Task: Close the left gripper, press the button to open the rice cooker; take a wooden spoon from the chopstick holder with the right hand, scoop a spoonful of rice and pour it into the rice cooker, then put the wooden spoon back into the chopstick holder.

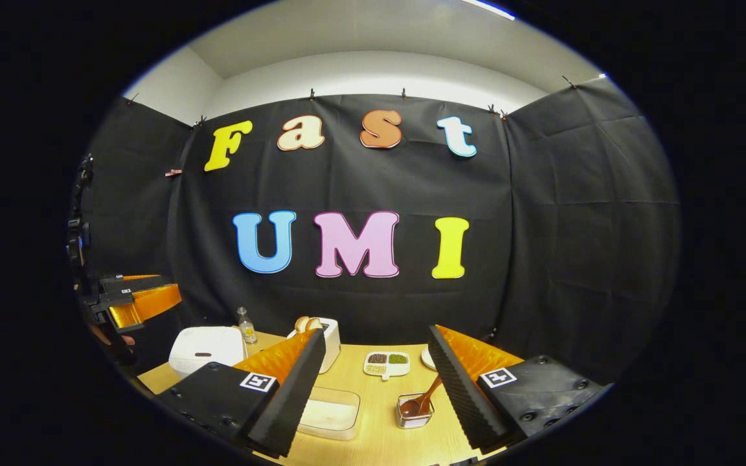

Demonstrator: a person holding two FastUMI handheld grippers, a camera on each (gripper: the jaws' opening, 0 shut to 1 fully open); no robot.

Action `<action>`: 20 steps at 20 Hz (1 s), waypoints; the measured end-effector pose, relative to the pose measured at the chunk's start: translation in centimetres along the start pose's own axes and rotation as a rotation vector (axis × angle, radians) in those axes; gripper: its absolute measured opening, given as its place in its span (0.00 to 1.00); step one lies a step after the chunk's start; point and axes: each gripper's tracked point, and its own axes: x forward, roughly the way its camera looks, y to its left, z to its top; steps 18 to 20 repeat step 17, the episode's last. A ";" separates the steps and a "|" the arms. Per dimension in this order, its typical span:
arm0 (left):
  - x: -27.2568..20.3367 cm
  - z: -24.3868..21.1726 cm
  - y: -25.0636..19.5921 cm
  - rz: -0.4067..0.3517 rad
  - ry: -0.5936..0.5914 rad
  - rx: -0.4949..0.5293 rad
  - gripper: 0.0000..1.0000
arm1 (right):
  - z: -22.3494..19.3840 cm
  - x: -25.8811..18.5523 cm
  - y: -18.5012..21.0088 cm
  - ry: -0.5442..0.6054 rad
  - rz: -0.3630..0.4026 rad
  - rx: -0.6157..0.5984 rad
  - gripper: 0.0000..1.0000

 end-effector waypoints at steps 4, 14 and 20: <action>-1.9 0.3 -2.0 -0.009 -0.007 -0.012 0.97 | 0.1 -0.2 -0.1 -0.017 0.044 0.000 0.98; -3.0 0.0 -4.7 0.043 0.010 -0.028 0.97 | -0.7 -0.5 -1.1 0.002 0.130 0.017 0.98; -3.0 -0.4 -4.9 0.062 0.025 -0.048 0.97 | -0.8 -0.7 -1.2 0.015 0.151 0.025 0.98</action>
